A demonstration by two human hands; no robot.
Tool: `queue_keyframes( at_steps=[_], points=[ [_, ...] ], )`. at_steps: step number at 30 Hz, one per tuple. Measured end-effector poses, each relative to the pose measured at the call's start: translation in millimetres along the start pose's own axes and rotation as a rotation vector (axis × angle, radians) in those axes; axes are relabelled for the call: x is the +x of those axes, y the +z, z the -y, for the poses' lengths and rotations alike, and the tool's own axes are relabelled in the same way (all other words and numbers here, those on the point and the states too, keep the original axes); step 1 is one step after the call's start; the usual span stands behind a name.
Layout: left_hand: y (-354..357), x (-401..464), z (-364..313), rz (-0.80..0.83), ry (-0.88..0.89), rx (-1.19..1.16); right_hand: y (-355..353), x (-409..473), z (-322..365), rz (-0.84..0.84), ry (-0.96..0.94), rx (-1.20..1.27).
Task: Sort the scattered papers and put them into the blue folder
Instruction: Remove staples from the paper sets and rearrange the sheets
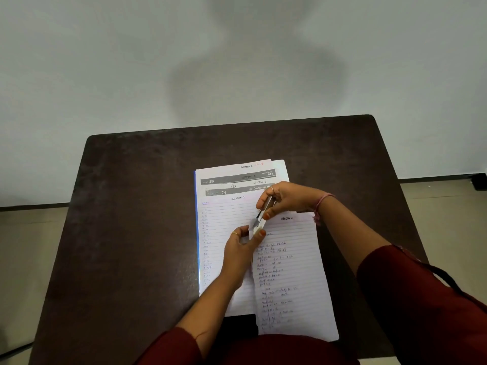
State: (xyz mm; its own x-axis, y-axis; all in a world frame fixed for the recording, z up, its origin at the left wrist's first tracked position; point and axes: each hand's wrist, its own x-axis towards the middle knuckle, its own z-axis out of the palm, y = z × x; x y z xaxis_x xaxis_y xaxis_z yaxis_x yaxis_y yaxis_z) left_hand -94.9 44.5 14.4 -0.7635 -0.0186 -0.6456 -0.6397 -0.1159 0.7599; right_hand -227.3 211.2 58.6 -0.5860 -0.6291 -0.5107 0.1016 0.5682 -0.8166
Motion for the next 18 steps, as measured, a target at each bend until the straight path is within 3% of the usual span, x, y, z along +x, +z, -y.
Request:
queue_keyframes(
  at_steps=[4, 10, 13, 18],
  points=[
    [-3.9, -3.2, 6.0, 0.087, -0.052, -0.035, -3.4, -10.7, -1.7, 0.012, 0.013, 0.041],
    [-7.0, -16.4, 14.2, 0.026, -0.07, -0.09, -7.4, -36.3, -4.4, -0.136, 0.029, 0.265],
    [-5.2, -22.8, 12.0, -0.011, -0.075, -0.095, -1.4, -53.7, -11.3, -0.359, 0.019, 0.357],
    [-5.2, -34.2, 15.7, -0.005, -0.049, -0.006, 34.3, -84.4, -47.4, -0.972, 0.001, 0.697]
  ],
)
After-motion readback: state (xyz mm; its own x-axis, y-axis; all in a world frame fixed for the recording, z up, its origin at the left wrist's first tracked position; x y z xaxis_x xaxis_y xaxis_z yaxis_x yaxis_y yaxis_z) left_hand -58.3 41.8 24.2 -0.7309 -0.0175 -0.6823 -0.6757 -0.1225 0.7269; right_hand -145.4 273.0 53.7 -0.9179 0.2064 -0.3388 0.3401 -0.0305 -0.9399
